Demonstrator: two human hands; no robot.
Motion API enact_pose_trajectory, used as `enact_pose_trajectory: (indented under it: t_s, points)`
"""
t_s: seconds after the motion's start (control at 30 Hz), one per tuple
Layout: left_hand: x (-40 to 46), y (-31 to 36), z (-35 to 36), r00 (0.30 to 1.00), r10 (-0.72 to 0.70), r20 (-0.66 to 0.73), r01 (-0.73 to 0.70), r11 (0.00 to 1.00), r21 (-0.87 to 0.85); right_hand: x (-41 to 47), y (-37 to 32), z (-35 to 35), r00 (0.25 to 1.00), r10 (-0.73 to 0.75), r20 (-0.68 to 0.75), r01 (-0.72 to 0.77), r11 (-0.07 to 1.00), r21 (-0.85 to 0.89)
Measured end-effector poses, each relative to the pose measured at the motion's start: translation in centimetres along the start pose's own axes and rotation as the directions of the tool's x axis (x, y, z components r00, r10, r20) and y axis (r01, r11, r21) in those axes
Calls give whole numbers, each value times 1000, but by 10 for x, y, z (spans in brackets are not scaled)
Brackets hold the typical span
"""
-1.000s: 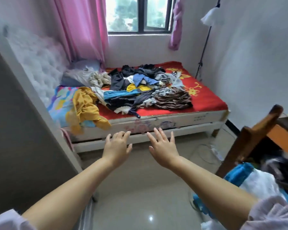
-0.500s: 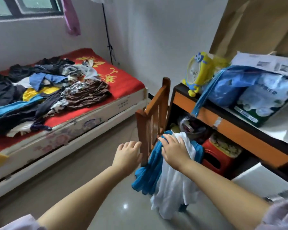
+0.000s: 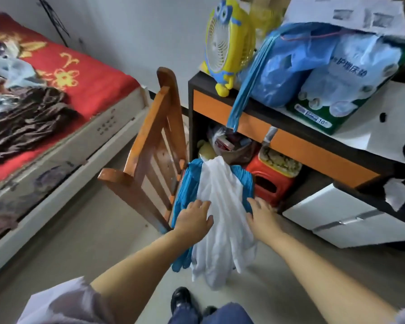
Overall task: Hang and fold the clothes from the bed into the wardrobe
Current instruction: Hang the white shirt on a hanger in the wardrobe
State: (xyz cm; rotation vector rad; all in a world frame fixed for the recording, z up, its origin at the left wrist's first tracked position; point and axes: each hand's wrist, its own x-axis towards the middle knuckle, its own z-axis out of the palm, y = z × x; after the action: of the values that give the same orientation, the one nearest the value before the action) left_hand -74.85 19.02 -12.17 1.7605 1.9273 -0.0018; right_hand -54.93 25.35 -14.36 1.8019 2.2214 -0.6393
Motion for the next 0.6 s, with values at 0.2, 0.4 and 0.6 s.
enact_pose_trajectory:
  t_s: [0.2, 0.4, 0.6]
  points:
    - [99, -12, 42, 989, -99, 111, 110, 989, -94, 101, 20, 28, 999, 43, 26, -46, 989, 140]
    - [208, -25, 123, 955, -283, 88, 293, 946, -139, 225, 30, 86, 994, 39, 107, -65, 966, 251]
    - [270, -33, 174, 747, -664, 14, 583, 645, -494, 295, 28, 129, 995, 91, 42, -100, 926, 365]
